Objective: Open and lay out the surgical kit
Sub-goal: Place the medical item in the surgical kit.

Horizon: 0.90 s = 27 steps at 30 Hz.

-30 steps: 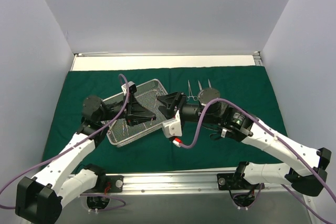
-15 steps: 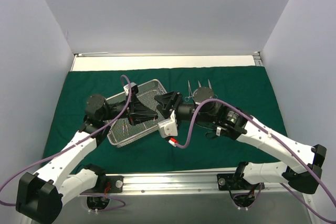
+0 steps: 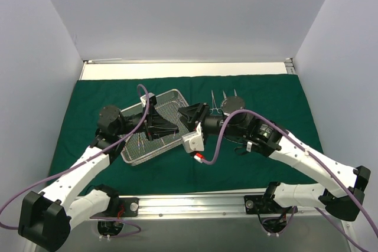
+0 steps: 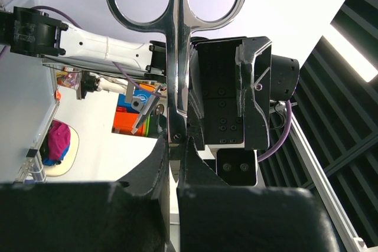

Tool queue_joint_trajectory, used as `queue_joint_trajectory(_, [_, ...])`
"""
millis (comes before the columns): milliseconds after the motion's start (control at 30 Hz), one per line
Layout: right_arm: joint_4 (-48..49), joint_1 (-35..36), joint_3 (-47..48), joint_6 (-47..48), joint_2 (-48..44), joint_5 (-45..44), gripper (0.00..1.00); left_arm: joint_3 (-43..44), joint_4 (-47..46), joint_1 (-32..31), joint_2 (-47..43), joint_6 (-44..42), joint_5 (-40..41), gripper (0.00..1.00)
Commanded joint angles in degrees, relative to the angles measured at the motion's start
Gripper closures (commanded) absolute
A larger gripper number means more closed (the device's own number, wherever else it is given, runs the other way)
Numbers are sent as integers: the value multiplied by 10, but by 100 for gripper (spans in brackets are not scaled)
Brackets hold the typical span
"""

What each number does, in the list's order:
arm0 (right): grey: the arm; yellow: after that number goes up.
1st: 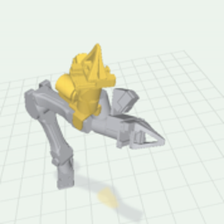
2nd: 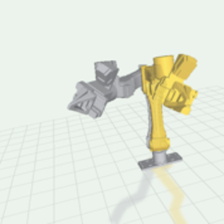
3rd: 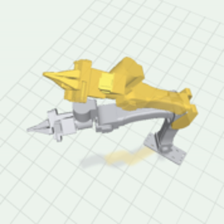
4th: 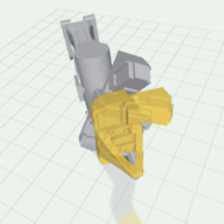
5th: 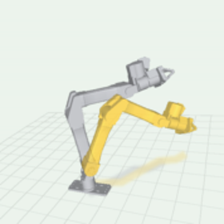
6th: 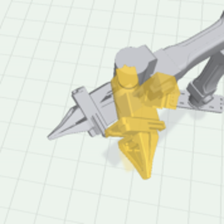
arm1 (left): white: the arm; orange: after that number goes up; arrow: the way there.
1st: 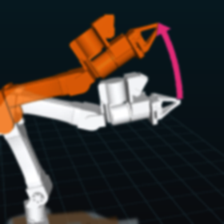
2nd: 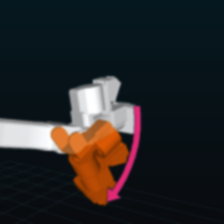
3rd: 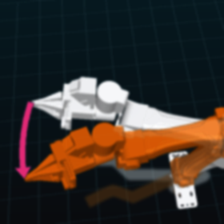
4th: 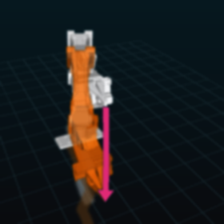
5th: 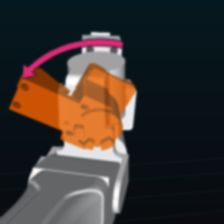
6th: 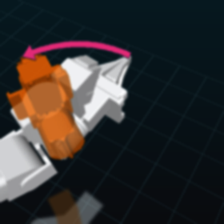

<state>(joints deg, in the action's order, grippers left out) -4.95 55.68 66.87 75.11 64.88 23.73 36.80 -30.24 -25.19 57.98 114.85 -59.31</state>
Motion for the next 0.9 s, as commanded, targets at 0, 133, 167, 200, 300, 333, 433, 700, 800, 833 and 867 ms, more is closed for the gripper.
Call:
queue_joint_trajectory(0, [-3, -6, -6, -6, -26, 20, 69, 27, -31, -4, -1, 98, 8, 98])
queue_joint_trajectory(133, [-2, -11, -18, -8, -31, 27, 67, 36, -32, -3, 3, 100, 10, 98])
queue_joint_trajectory(167, [-1, -13, -20, -8, -27, 29, 66, 39, -32, -4, 4, 100, 10, 98])
queue_joint_trajectory(200, [1, -14, -22, -9, -27, 32, 65, 43, -32, -4, 5, 100, 9, 98])
queue_joint_trajectory(300, [22, -22, -31, -15, -22, 40, 62, 49, -25, -3, 5, 100, 9, 98])
queue_joint_trajectory(333, [27, -23, -31, -15, -20, 42, 62, 50, -25, -3, 4, 100, 9, 98])
queue_joint_trajectory(433, [35, -26, -34, -15, -16, 46, 57, 45, -19, -4, 0, 100, 12, 98])
queue_joint_trajectory(700, [61, -29, -37, -11, -12, 47, 55, 38, -8, -12, -8, 95, 24, 98])
queue_joint_trajectory(800, [71, -29, -38, -12, -8, 48, 55, 42, -8, -15, -5, 94, 27, 98])
queue_joint_trajectory(833, [75, -29, -39, -13, -7, 47, 55, 44, -8, -16, -4, 93, 28, 98])
queue_joint_trajectory(867, [79, -29, -41, -14, -6, 44, 55, 47, -8, -18, -1, 93, 28, 98])
